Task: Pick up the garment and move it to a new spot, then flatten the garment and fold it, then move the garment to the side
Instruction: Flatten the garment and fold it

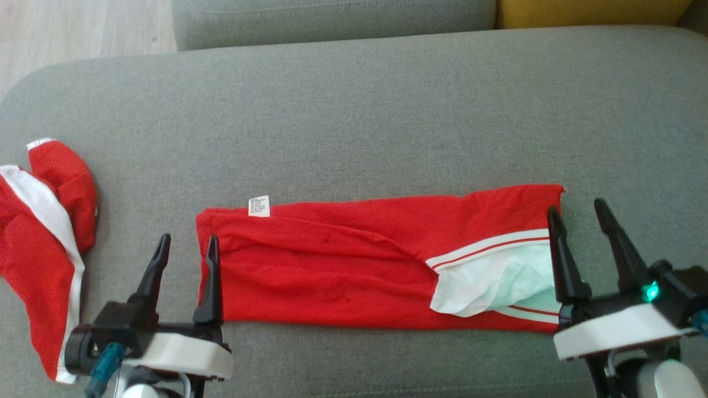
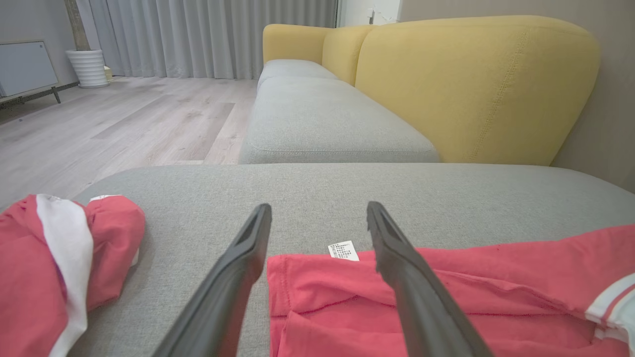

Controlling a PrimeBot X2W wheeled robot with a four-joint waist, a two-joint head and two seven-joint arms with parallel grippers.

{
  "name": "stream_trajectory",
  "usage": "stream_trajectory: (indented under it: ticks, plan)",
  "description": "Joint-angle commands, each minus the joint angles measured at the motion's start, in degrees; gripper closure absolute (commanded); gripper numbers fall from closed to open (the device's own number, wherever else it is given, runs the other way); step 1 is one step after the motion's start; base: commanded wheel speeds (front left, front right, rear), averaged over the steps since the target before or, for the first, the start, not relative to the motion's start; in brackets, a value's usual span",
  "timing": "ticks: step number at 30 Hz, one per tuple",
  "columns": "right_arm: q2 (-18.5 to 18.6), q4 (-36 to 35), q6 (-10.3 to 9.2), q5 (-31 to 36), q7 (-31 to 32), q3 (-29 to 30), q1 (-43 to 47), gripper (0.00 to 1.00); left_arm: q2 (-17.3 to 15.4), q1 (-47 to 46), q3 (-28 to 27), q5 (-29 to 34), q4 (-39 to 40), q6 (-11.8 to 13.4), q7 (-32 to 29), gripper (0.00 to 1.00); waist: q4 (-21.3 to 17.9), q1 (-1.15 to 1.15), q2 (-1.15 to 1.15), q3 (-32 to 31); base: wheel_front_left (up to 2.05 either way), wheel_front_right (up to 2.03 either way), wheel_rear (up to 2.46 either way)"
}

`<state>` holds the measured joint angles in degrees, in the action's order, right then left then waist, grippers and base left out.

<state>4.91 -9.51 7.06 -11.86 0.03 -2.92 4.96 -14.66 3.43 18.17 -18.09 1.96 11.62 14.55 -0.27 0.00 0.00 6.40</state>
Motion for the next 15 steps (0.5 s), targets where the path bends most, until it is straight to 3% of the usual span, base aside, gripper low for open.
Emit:
stream_trajectory:
  ticks: [1, 15]
  plan:
    - [0.12, -2.06, 0.43, 0.44, 0.28, -1.13, -0.17, 0.0, -0.77, -1.1, -1.62, 0.73, 1.92, 0.51, 0.44, 0.0, -0.03, 0.0, 0.0, -0.44, 0.0, 0.0, 0.0]
    - [-0.43, -1.85, 0.43, -0.07, 1.22, -0.95, 0.44, 0.0, -1.29, -1.09, -1.57, 1.25, 1.97, 1.46, 0.4, 0.0, 0.06, 0.0, 0.0, -0.54, 0.0, 0.0, 0.0]
